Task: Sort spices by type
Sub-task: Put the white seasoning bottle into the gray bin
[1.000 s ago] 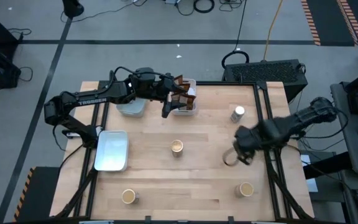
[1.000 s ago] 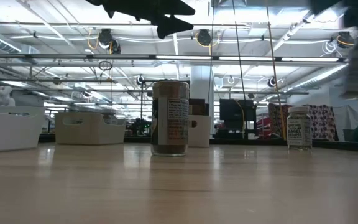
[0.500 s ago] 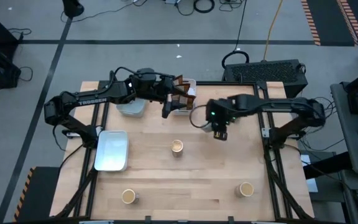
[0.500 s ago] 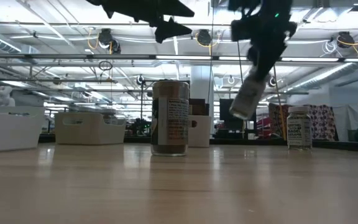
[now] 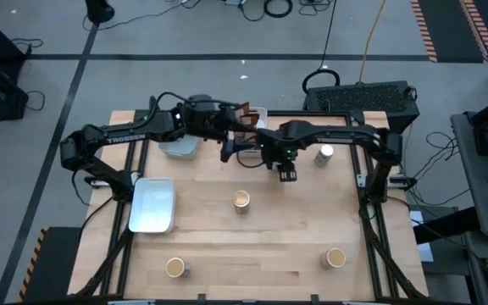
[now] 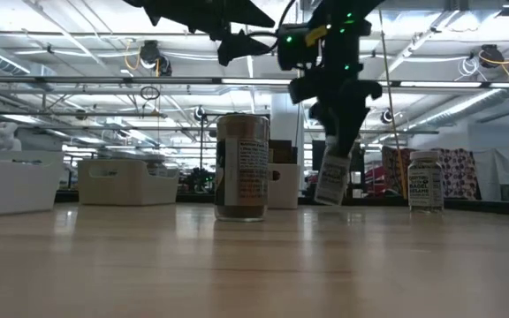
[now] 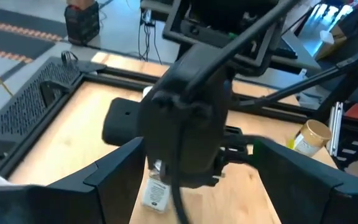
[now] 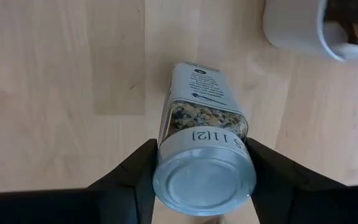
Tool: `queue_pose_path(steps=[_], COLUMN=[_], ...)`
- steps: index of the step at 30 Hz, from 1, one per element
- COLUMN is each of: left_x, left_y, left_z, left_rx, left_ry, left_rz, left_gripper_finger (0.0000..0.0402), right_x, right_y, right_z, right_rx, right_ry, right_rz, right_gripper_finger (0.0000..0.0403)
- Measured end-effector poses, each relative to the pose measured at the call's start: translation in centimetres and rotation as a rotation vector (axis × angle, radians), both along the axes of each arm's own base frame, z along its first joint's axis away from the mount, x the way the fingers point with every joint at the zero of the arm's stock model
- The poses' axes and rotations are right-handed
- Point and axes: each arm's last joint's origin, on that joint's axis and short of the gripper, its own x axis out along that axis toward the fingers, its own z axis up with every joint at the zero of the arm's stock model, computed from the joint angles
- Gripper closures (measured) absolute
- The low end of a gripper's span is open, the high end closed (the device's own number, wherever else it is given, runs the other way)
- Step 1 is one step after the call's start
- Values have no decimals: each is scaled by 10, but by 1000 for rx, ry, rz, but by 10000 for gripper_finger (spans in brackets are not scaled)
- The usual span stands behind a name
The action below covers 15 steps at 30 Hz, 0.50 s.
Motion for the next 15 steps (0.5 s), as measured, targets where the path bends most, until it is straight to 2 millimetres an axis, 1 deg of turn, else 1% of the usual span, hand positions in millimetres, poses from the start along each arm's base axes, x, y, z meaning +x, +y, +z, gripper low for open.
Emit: queue_pose_path(steps=[3,9,15], left_x=[-1,-2,-2], left_y=[-1,-1,0], left_z=[-2,-7,-7], left_rx=[-32,-43,-34], left_ry=[27,72,78], left_rz=[7,22,47], left_gripper_finger=[100,100,100], right_x=[4,5,5], right_y=[-1,-1,-1], right_z=[-6,-8,-7], right_rx=[3,5,4], right_ry=[16,21,20], right_rz=[30,58,63], right_gripper_finger=[221,206,169])
